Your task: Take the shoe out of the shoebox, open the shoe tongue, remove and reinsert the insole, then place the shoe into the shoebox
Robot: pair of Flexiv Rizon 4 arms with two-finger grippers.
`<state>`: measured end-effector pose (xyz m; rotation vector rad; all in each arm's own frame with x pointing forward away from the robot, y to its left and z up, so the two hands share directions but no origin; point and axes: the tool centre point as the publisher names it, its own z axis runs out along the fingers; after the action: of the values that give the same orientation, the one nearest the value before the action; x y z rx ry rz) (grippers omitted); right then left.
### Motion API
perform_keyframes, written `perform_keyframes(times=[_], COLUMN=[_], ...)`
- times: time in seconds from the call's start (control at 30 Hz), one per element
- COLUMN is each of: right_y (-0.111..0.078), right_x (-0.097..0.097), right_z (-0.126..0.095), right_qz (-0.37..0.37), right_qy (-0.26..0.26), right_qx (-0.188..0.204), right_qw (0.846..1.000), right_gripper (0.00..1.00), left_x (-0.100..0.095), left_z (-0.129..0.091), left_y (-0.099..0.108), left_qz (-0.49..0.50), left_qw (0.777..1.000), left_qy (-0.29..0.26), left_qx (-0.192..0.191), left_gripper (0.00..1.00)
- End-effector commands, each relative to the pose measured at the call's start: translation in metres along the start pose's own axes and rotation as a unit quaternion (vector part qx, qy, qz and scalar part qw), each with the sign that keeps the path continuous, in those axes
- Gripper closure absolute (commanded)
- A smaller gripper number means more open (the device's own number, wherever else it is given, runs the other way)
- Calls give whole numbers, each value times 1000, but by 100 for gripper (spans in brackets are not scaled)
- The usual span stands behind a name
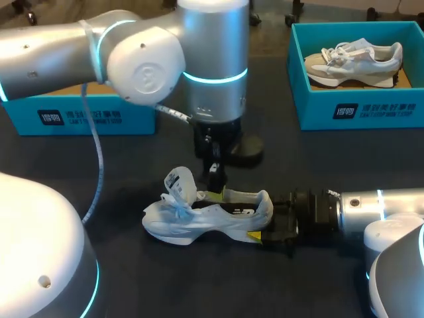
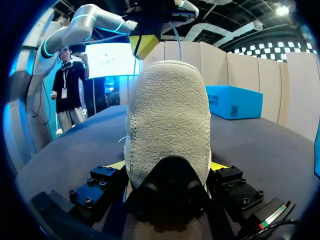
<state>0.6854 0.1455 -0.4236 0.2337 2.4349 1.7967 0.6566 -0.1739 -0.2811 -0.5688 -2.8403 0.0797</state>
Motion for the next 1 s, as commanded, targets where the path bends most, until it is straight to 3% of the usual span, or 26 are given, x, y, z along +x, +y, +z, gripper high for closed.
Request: perform_keyframes(times=[0.03,0.27,0.4,0.5,0.73,1.0], right_y=[-2,-2,-2,-2,-2,-2], right_x=[0,0,0,0,0,0], right_z=[4,4,4,4,4,4], right_qz=[0,0,0,0,0,0], right_qy=[-1,-1,-1,-1,-1,-1], right_qx=[2,2,2,2,2,2], right_qw=[1000,1000,1000,1000,1000,1000], right_gripper=[100,100,100,100,100,100], left_x=[-7,-22,-27,-31,-31,-52], left_z=[0,19,29,33,33,53], left_y=[-7,-19,-25,-28,-28,-32], left_qz=[0,7,9,-41,-41,-30], left_qw=[1000,1000,1000,999,999,999], left_qy=[9,15,17,-26,-26,-27], left_qx=[-8,20,21,23,23,25], left_gripper=[100,100,100,100,100,100])
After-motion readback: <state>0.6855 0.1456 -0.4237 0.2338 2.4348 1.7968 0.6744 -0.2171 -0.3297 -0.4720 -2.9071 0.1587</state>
